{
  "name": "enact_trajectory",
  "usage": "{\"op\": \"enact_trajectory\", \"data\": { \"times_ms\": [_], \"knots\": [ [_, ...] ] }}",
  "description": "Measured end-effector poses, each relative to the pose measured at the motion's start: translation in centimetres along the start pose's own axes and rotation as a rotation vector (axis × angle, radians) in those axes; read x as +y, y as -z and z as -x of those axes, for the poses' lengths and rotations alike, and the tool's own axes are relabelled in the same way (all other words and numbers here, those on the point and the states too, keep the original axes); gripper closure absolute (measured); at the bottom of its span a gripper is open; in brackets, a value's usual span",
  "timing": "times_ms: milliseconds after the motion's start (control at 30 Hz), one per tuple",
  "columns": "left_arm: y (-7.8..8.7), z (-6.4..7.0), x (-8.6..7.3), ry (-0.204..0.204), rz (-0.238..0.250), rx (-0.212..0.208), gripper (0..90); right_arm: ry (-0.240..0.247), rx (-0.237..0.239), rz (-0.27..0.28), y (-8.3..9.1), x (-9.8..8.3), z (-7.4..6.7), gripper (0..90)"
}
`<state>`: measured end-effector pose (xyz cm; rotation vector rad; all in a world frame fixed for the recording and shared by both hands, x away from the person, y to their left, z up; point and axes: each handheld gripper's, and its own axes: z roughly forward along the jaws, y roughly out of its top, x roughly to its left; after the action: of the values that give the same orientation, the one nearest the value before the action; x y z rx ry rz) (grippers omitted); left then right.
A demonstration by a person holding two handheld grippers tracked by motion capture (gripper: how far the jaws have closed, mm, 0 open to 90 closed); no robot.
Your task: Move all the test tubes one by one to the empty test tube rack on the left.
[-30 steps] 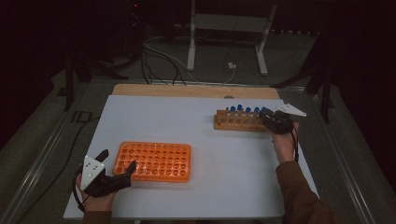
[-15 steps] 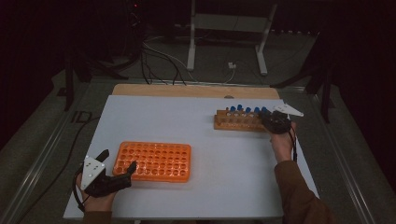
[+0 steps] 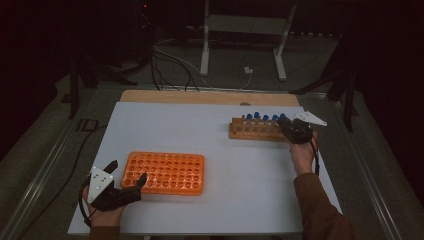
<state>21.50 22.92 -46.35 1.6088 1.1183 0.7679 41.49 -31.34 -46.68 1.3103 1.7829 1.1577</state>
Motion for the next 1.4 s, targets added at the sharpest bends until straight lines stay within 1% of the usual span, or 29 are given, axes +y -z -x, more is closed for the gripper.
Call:
{"op": "enact_trajectory", "data": {
  "times_ms": [67, 233, 300, 333, 367, 467, 533, 667, 700, 733, 800, 867, 933, 967, 1100, 1133, 1200, 1267, 1367, 1400],
  "knots": [
    [0.0, 0.0, 0.0, -0.001, -0.003, -0.001, 0.7, 0.016, -0.001, 0.015, 0.4, 0.3, -0.2, 77.2],
    [0.0, 0.1, 0.0, -0.007, -0.007, -0.006, 0.7, 0.015, -0.009, 0.036, 1.0, 1.0, 0.0, 77.3],
    [0.0, 0.1, 0.0, -0.008, -0.007, -0.007, 0.7, 0.014, -0.011, 0.047, 1.4, 1.5, 0.0, 77.4],
    [0.0, 0.1, 0.0, -0.008, -0.008, -0.007, 0.7, 0.022, -0.013, 0.062, 1.8, 2.0, 0.1, 77.4],
    [0.0, 0.1, 0.0, -0.008, -0.009, -0.008, 0.7, 0.022, -0.013, 0.062, 1.8, 2.0, 0.1, 77.4],
    [0.0, 0.1, 0.0, -0.009, -0.010, -0.011, 0.7, 0.024, -0.011, 0.075, 2.2, 2.6, 0.1, 77.4],
    [-0.1, 0.1, 0.0, -0.012, -0.013, -0.010, 0.7, 0.027, -0.009, 0.094, 2.7, 3.2, 0.1, 77.4],
    [-0.2, 0.2, -0.1, -0.017, -0.025, -0.020, 0.7, 0.026, 0.002, 0.104, 3.3, 3.7, 0.0, 77.4],
    [-0.2, 0.3, -0.1, -0.019, -0.026, -0.022, 0.7, 0.017, 0.017, 0.117, 3.7, 3.9, -0.1, 77.4],
    [-0.2, 0.3, -0.1, -0.021, -0.026, -0.022, 0.7, 0.015, 0.022, 0.122, 4.0, 4.0, -0.1, 77.4],
    [-0.3, 0.4, -0.1, -0.023, -0.030, -0.025, 0.7, 0.018, 0.024, 0.123, 4.1, 4.1, -0.2, 77.4],
    [-0.3, 0.5, -0.1, -0.025, -0.031, -0.025, 0.7, 0.025, 0.038, 0.131, 4.7, 4.2, -0.4, 77.4],
    [-0.4, 0.5, -0.1, -0.024, -0.032, -0.028, 0.7, 0.025, 0.054, 0.130, 5.1, 4.2, -0.5, 77.3],
    [-0.4, 0.5, -0.1, -0.026, -0.034, -0.028, 0.7, 0.025, 0.054, 0.130, 5.1, 4.2, -0.5, 77.3],
    [-0.5, 0.6, 0.0, -0.024, -0.034, -0.029, 0.7, 0.050, 0.088, 0.117, 5.8, 4.0, -1.3, 77.3],
    [-0.5, 0.6, 0.0, -0.024, -0.033, -0.030, 0.7, 0.050, 0.088, 0.117, 5.8, 4.0, -1.3, 77.3],
    [-0.5, 0.7, 0.0, -0.021, -0.033, -0.032, 0.7, 0.064, 0.120, 0.106, 6.2, 3.6, -1.9, 77.4],
    [-0.6, 0.7, 0.0, -0.017, -0.031, -0.036, 0.7, 0.066, 0.145, 0.099, 6.3, 3.4, -2.5, 77.3],
    [-0.8, 1.0, 0.1, -0.021, -0.033, -0.041, 0.7, 0.079, 0.179, 0.088, 6.4, 3.0, -3.4, 77.4],
    [-0.9, 1.2, 0.2, -0.026, -0.036, -0.043, 0.7, 0.077, 0.193, 0.085, 6.5, 2.9, -3.7, 77.3]
  ]
}}
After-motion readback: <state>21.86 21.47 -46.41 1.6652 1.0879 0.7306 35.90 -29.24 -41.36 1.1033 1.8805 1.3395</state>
